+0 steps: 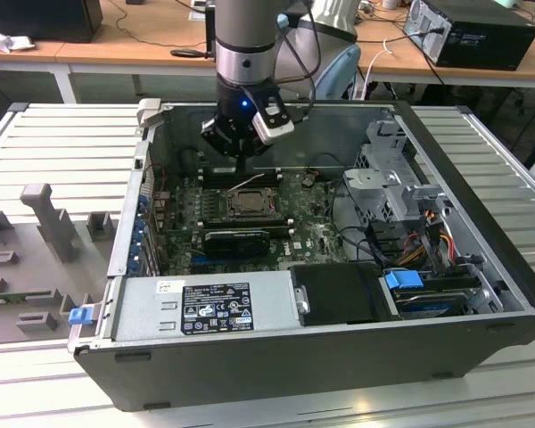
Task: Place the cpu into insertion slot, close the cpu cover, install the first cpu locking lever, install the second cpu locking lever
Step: 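Install the first cpu locking lever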
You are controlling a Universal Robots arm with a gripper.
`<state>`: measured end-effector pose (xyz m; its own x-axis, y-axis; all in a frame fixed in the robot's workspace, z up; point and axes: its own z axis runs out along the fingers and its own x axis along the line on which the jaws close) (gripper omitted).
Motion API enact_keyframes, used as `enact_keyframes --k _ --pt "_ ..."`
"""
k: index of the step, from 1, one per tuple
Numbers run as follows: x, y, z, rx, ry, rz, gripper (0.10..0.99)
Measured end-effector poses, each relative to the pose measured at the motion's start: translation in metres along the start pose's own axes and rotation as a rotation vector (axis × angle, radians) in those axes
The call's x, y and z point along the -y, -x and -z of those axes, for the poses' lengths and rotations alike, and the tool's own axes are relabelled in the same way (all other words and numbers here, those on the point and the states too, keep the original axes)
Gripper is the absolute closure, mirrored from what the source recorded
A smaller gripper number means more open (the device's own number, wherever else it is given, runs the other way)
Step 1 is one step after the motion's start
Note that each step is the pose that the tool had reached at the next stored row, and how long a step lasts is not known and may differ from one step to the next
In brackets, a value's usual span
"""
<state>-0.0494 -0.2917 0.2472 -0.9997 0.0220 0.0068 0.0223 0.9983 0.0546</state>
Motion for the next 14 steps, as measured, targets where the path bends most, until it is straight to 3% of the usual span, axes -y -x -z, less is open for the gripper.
enact_keyframes --k 5,10,14 --pt "0.0 0.0003 -0.0062 -0.0024 0.001 0.045 0.98" --pt "0.0004 0.0006 -0.0079 0.001 0.014 0.06 0.98" --pt "-0.0006 0.0058 -0.0107 0.0022 0.021 0.06 0.98"
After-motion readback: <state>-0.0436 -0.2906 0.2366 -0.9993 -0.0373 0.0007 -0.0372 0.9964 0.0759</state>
